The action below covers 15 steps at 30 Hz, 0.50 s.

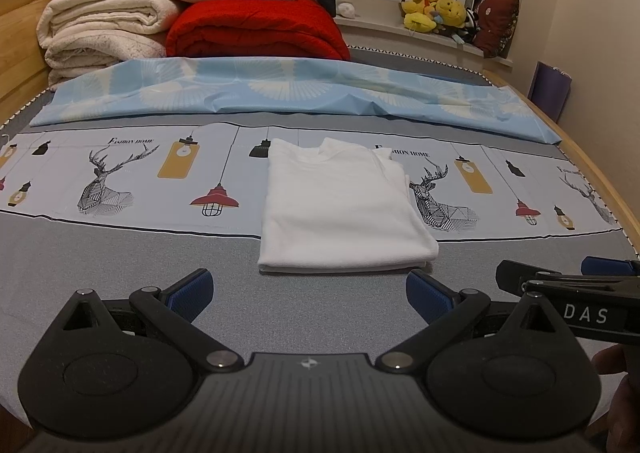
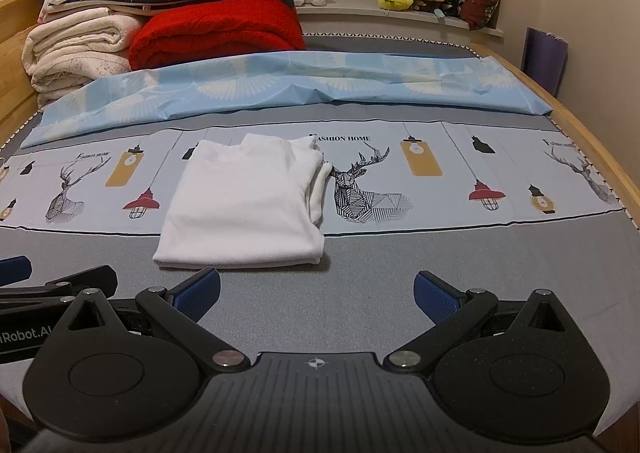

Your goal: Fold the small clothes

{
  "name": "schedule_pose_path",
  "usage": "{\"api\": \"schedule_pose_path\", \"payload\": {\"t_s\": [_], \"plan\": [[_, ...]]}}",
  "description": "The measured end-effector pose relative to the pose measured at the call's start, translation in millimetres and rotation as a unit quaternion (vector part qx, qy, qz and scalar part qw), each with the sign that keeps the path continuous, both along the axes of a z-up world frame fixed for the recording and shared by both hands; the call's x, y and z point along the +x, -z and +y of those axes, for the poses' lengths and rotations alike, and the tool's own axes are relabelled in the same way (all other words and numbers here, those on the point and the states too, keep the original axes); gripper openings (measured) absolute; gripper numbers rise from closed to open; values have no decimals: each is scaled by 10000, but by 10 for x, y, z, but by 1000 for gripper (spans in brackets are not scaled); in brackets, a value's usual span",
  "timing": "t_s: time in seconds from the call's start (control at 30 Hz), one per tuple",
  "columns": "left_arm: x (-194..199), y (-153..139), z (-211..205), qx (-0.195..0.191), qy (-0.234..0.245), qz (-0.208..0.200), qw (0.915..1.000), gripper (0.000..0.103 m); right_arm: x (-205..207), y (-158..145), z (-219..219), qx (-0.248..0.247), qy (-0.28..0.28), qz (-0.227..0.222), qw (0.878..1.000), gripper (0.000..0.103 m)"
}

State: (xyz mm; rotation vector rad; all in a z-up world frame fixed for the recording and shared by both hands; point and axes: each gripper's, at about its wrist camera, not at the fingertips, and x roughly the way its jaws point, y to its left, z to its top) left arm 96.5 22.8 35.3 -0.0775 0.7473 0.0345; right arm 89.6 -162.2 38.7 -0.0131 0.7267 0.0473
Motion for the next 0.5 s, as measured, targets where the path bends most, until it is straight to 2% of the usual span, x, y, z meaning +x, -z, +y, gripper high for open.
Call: {"api": "schedule_pose_path", "payload": {"t_s": [0.5], "plan": [[1,3,4,4,1,-1,10000,103,-6,-5,22,7,10,17,10000,102]]}}
